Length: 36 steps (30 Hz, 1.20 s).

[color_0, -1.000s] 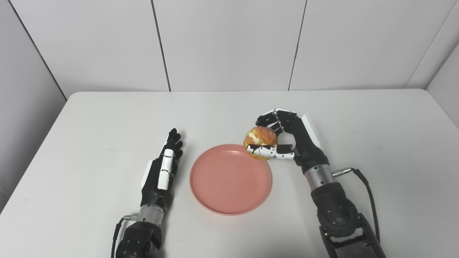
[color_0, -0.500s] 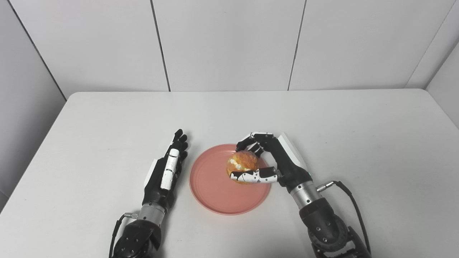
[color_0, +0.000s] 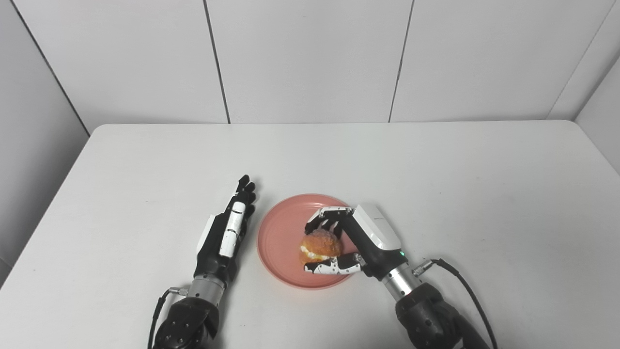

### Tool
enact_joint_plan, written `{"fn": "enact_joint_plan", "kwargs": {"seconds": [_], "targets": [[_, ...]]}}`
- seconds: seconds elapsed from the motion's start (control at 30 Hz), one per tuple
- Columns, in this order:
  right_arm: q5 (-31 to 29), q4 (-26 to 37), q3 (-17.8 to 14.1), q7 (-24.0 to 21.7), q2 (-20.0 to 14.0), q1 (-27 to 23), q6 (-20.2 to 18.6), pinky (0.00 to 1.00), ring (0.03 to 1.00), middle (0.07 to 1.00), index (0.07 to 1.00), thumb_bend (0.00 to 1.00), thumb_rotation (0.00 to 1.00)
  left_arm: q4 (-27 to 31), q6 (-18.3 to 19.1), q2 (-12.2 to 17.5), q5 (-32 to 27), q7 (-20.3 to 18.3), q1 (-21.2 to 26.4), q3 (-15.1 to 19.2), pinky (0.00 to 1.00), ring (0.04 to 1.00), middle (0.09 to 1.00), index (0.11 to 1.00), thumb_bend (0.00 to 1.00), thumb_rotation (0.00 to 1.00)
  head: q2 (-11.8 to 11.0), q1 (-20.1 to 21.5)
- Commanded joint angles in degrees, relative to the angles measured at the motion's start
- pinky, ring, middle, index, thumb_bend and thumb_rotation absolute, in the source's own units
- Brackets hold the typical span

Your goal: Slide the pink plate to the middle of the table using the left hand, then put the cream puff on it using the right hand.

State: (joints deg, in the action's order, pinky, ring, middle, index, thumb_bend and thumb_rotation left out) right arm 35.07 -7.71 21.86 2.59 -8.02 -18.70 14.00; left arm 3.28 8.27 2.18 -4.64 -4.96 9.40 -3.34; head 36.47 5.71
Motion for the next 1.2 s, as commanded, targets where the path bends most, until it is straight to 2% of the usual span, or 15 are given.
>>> {"fn": "enact_joint_plan", "kwargs": {"seconds": [0.0, 0.07, 0.1, 0.13, 0.17, 0.2, 0.27, 0.37, 0.6, 0.73, 0.83, 1.0, 1.1, 1.17], "targets": [[0.54, 0.67, 0.16, -0.50, -0.81, -1.76, 2.10, 0.36, 0.514, 0.641, 0.487, 0.48, 0.00, 1.08, 0.89, 0.03, -0.29, -1.17, -0.16, -0.58, 1.00, 1.000, 1.000, 1.000, 0.61, 1.00, 0.02, -0.09], [0.24, 0.95, 0.28, -1.61, -1.26, -1.90, 1.79, 0.43, 0.646, 0.715, 0.494, 0.47, 0.00, 1.18, 0.90, 0.02, -0.17, -1.04, -0.16, -0.60, 1.00, 1.000, 1.000, 1.000, 0.60, 1.00, 0.02, -0.09], [-0.05, 1.18, 0.35, -2.12, -1.49, -1.93, 1.77, 0.56, 0.702, 0.759, 0.497, 0.48, 0.07, 1.23, 1.03, 0.03, 0.08, -0.90, -0.16, -0.67, 1.00, 1.000, 1.000, 1.000, 0.60, 1.00, 0.02, -0.09], [-0.33, 1.39, 0.41, -2.64, -1.71, -1.99, 1.87, 0.64, 0.751, 0.797, 0.498, 0.49, 0.10, 1.22, 0.96, 0.09, 0.37, -0.82, -0.16, -0.76, 1.00, 1.000, 1.000, 1.000, 0.60, 1.00, 0.02, -0.09], [-0.52, 1.53, 0.44, -3.00, -1.84, -2.02, 1.95, 0.70, 0.804, 0.840, 0.695, 0.44, 0.11, 1.19, 0.89, 0.13, 0.54, -0.78, -0.15, -0.81, 1.00, 1.000, 1.000, 1.000, 0.60, 1.00, 0.02, -0.09], [-0.51, 1.96, 0.53, -3.38, -2.16, -2.13, 2.16, 0.72, 0.822, 0.855, 0.762, 0.43, 0.11, 1.11, 0.65, 0.07, 0.57, -0.70, -0.20, -0.74, 1.00, 1.000, 1.000, 1.000, 0.60, 1.00, 0.02, -0.09], [-0.46, 2.60, 0.54, -3.77, -2.52, -2.24, 2.60, 0.87, 0.934, 0.946, 0.894, 0.43, 0.45, 1.16, 0.60, -0.06, 0.80, -0.46, -0.28, -0.68, 1.00, 1.000, 1.000, 1.000, 0.59, 1.00, 0.02, -0.09], [-1.58, 3.32, -0.05, -3.61, -2.47, -2.05, 3.64, 0.93, 0.974, 0.981, 0.935, 0.44, 0.58, 1.47, 1.00, -0.05, 1.10, -0.48, -0.34, -0.70, 1.00, 1.000, 1.000, 1.000, 0.59, 1.00, 0.21, -0.12], [-3.41, 2.28, -2.16, 0.57, -1.50, -1.55, 9.35, 0.96, 0.991, 1.000, 0.991, 0.48, 0.73, 1.72, 1.62, -0.15, 0.78, -0.84, -0.23, -0.55, 1.00, 1.000, 1.000, 1.000, 0.59, 1.00, 0.41, -0.24], [-5.06, 2.44, -4.24, 1.86, 0.35, -0.49, 9.16, 0.95, 0.983, 1.000, 1.000, 0.55, 0.79, 1.95, 1.99, -0.19, 0.92, -0.74, -0.17, -0.55, 1.00, 1.000, 1.000, 1.000, 0.59, 1.00, 0.56, -0.30], [-8.73, 2.11, -6.43, 2.67, 2.43, 0.48, 9.16, 0.94, 0.990, 1.000, 1.000, 0.60, 0.84, 1.89, 1.61, -0.27, 1.18, -0.49, -0.18, -0.47, 1.00, 1.000, 1.000, 1.000, 0.59, 1.00, 0.81, -0.88], [-17.20, 3.42, -9.58, 0.48, 5.55, 2.45, 6.32, 0.98, 1.000, 1.000, 1.000, 0.58, 0.85, 1.93, 1.21, -0.25, 1.37, -0.61, -0.17, -0.63, 1.00, 1.000, 1.000, 1.000, 0.59, 1.00, 1.11, -1.34], [-19.45, 4.15, -10.64, -0.42, 6.34, 3.14, 4.25, 1.00, 1.000, 1.000, 1.000, 0.54, 0.94, 1.08, 0.02, -0.47, 1.01, -0.72, 0.09, -0.51, 1.00, 1.000, 1.000, 1.000, 0.60, 1.00, 1.11, -1.34], [-20.87, 4.50, -11.32, -1.01, 6.82, 3.54, 2.10, 1.00, 1.000, 1.000, 1.000, 0.57, 0.98, 0.61, -0.76, -0.79, 1.01, -0.50, 0.15, -0.41, 1.00, 1.000, 1.000, 1.000, 0.60, 1.00, 1.24, -1.61]]}}
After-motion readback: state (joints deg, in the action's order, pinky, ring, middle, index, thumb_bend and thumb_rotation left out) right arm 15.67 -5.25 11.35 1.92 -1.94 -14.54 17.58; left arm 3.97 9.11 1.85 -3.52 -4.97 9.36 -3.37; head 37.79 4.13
